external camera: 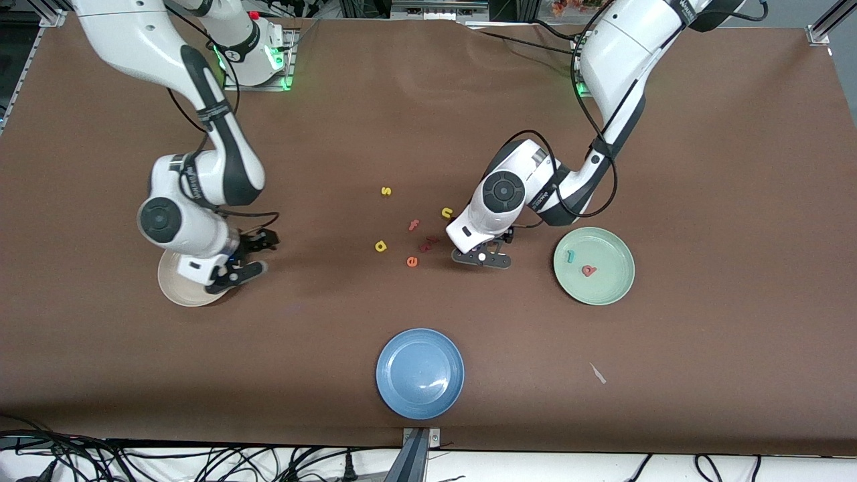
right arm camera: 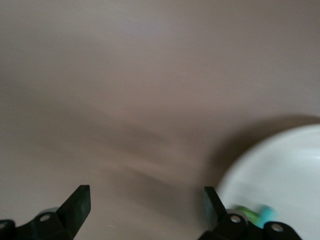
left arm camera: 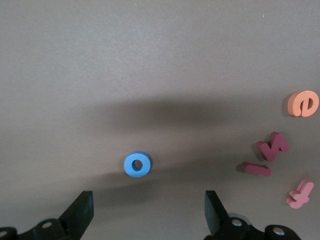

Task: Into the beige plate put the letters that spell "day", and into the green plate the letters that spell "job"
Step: 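Grasp the yellow letter with the right gripper while the left gripper grasps blue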

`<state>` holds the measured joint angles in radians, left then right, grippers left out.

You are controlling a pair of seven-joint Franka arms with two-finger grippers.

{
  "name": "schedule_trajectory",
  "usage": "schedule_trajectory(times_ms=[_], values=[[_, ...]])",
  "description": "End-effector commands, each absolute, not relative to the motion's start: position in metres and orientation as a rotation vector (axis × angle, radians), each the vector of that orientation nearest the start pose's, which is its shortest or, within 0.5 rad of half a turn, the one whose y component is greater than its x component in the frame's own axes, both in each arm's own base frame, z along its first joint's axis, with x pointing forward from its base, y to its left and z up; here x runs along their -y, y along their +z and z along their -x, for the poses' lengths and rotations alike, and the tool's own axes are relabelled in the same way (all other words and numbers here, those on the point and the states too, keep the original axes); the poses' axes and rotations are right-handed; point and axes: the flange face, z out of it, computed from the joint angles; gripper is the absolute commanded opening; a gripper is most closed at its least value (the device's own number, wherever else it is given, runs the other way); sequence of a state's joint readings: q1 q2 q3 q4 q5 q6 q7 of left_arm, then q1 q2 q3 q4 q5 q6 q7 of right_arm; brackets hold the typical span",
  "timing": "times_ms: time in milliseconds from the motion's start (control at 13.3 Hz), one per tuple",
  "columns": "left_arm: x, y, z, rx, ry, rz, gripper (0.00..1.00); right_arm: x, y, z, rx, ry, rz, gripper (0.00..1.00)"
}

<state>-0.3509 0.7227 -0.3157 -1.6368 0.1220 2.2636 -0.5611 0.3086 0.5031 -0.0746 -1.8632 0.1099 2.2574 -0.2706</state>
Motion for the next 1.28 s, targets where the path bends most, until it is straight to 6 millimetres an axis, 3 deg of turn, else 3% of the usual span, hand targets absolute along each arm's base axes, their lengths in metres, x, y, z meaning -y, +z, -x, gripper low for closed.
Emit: schedule_trajectory(times_ms=[0, 75, 300, 375, 601, 751, 826, 1051, 1201], values=[[0.401, 0.191, -0.552, -0.256, 0.122, 3.168, 0.81, -0.211, 0.236, -0.600, 0.709, 0.106, 2.974, 1.00], [0.401, 0.183, -0.552, -0.266, 0.111, 3.163, 0.64, -0.229, 0.234, -0.595, 0.754, 0.082, 2.965, 1.00], [0.401, 0.178, -0.554, -0.266, 0.092, 3.177, 0.45, -0.293, 0.221, -0.573, 0.903, 0.004, 2.927, 1.00], [0.397, 0.178, -0.556, -0.261, 0.092, 3.175, 0.45, -0.303, 0.216, -0.570, 0.879, -0.021, 2.933, 1.00], [0.397, 0.172, -0.553, -0.266, 0.104, 3.168, 0.32, -0.336, 0.215, -0.560, 0.878, -0.084, 2.933, 1.00], [0.397, 0.172, -0.553, -0.264, 0.106, 3.167, 0.07, -0.351, 0.208, -0.555, 0.920, -0.110, 2.920, 1.00], [0.396, 0.173, -0.554, -0.262, 0.103, 3.167, 0.00, -0.361, 0.204, -0.551, 0.952, -0.130, 2.911, 1.00], [0.389, 0.190, -0.563, -0.246, 0.103, 3.155, 0.00, -0.372, 0.191, -0.549, 1.040, -0.150, 2.909, 1.00], [0.362, 0.215, -0.580, -0.339, 0.135, 3.115, 0.00, -0.383, 0.183, -0.546, 1.091, -0.155, 2.903, 1.00]])
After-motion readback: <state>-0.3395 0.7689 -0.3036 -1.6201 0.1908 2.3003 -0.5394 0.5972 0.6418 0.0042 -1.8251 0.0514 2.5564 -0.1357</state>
